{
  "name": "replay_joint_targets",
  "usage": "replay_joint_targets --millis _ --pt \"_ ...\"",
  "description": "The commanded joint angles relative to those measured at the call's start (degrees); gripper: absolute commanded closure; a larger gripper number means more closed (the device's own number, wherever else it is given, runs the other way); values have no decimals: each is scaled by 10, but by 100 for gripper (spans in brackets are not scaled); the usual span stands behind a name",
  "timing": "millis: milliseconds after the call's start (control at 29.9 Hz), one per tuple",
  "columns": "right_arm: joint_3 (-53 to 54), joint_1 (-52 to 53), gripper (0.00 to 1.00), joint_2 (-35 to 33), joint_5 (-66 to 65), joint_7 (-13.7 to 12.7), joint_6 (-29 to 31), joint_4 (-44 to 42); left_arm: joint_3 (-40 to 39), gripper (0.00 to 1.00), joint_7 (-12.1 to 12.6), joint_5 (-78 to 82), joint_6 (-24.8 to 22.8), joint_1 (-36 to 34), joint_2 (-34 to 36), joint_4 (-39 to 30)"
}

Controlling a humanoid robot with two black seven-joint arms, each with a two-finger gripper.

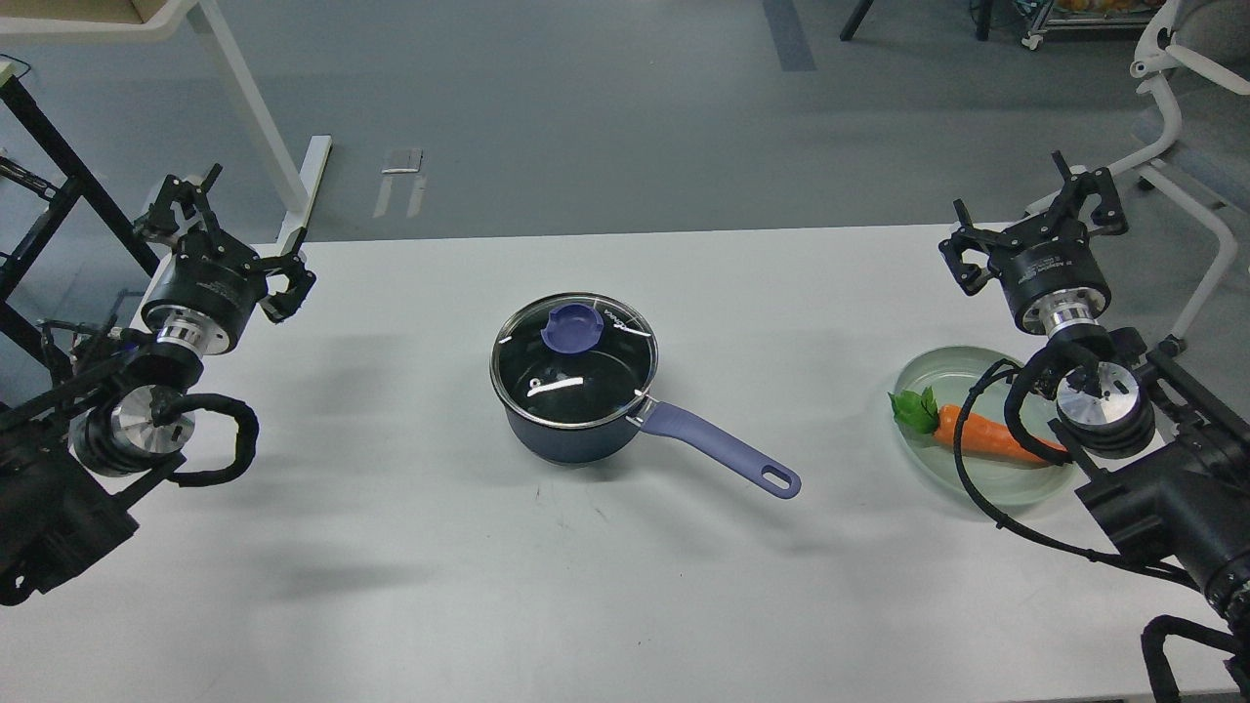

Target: Open pot lid

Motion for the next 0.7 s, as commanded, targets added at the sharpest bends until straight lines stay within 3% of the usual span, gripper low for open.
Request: replay_joint_targets --millis 0,301,669 --pt "-7 0 0 0 -1 -1 -3 2 0 0 0 0 4 5 5 -1" --pt "-46 6 0 -22 -4 -3 -40 55 -1 0 0 -1 17 7 23 -7" --pt "-84 16 0 -89 -10 -3 -37 99 4 0 0 2 17 4 22 -15"
